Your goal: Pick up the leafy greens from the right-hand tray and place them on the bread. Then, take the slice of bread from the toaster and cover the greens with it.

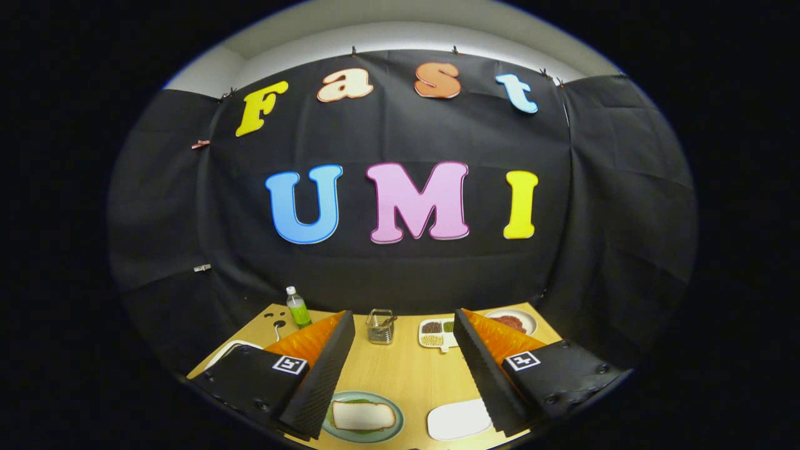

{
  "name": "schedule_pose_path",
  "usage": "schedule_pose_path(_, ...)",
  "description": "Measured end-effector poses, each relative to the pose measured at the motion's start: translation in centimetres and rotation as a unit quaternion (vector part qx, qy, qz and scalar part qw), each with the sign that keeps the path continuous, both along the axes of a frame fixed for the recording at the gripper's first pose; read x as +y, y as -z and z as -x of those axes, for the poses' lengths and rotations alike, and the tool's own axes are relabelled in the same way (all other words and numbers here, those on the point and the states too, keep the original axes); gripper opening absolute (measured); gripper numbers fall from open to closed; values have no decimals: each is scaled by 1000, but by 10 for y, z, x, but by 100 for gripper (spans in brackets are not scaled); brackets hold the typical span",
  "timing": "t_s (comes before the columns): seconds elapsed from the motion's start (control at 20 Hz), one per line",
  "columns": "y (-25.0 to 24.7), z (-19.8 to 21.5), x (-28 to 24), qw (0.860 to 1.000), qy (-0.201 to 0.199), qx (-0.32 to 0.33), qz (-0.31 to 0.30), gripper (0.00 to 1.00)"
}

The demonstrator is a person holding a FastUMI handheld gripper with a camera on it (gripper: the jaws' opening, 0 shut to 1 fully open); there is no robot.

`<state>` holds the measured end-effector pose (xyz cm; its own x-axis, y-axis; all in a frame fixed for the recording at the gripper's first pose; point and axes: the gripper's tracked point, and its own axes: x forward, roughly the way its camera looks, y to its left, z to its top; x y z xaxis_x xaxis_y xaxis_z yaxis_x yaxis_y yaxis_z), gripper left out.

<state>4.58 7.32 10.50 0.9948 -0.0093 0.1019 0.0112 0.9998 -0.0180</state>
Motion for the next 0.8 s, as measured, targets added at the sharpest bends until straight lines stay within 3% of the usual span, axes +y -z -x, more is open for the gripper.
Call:
schedule_pose_path(0.3, 5, 41, -48, 1000, 19, -10, -23, 99)
schedule_pose_path(0.45, 11, 46, -83, 999, 27, -21, -5, 98)
schedule_pose_path(0.8, 40, 44, -109, 1000, -24, 3, 19, 99)
